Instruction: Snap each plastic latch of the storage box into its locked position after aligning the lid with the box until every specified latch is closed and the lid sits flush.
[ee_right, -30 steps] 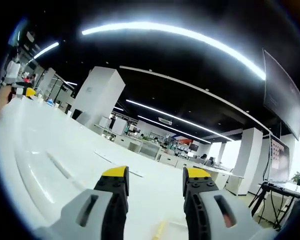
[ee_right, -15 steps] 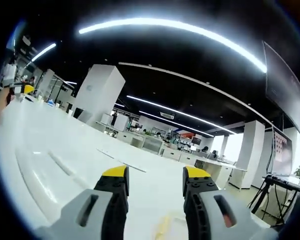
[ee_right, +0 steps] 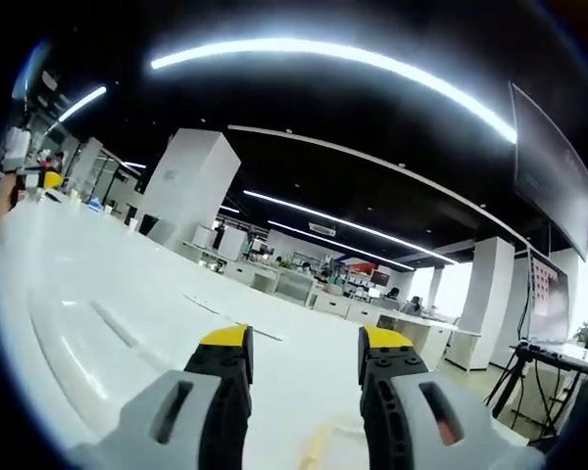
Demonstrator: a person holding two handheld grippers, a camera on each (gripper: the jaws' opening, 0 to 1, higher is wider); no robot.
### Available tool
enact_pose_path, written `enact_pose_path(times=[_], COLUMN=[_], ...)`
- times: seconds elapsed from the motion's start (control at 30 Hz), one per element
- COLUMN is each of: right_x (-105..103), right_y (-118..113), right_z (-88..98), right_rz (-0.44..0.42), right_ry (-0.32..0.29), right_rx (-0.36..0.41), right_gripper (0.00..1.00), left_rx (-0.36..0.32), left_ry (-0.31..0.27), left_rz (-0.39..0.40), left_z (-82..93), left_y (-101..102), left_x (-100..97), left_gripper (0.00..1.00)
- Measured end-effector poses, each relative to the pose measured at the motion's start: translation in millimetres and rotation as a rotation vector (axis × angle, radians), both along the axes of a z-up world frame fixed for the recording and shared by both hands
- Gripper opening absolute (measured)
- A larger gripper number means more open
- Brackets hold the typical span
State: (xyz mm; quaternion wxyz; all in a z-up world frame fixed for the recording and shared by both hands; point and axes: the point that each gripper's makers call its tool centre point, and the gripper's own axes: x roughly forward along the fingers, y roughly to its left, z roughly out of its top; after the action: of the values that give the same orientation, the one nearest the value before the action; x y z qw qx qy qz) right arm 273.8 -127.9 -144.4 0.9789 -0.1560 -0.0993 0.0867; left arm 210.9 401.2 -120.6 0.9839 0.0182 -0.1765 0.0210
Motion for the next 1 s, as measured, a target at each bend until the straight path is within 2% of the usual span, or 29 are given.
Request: enact_pose_path(times=[0.23, 0.43, 0.63, 0.93, 1.0], right_x=[1, 0, 0, -2, -2], right_y=[-1, -2, -2, -3, -3], right_z=[-2.6, -3.4, -5.0, -4.3, -4.3], right_rz=[-0.010, -0.018, -0.016, -0.018, -0.018], right_ry=[0.010, 0.007, 0.011, 0.003, 0.004], right_rx=[-0.007, 0.003, 0.009, 0.005, 0.010], right_gripper=[0.43, 0.43, 0.43, 0.43, 0.42], left_rx=[0.006, -0.032, -0.022, -0.018, -0.035], left_ry=[0.003, 0.029, 0.035, 0.050, 0.057], left_rz=[0.003, -0.024, 0.005, -0.009, -0.034], left_z=[-0.5, -6.1, -7.4, -10.7, -12.5], left_y=[1, 4, 8, 4, 1], left_x=[-1.1, 0.4, -1.8, -0.5, 0.7], left_gripper=[0.81, 0.82, 0.82, 0.82, 0.82])
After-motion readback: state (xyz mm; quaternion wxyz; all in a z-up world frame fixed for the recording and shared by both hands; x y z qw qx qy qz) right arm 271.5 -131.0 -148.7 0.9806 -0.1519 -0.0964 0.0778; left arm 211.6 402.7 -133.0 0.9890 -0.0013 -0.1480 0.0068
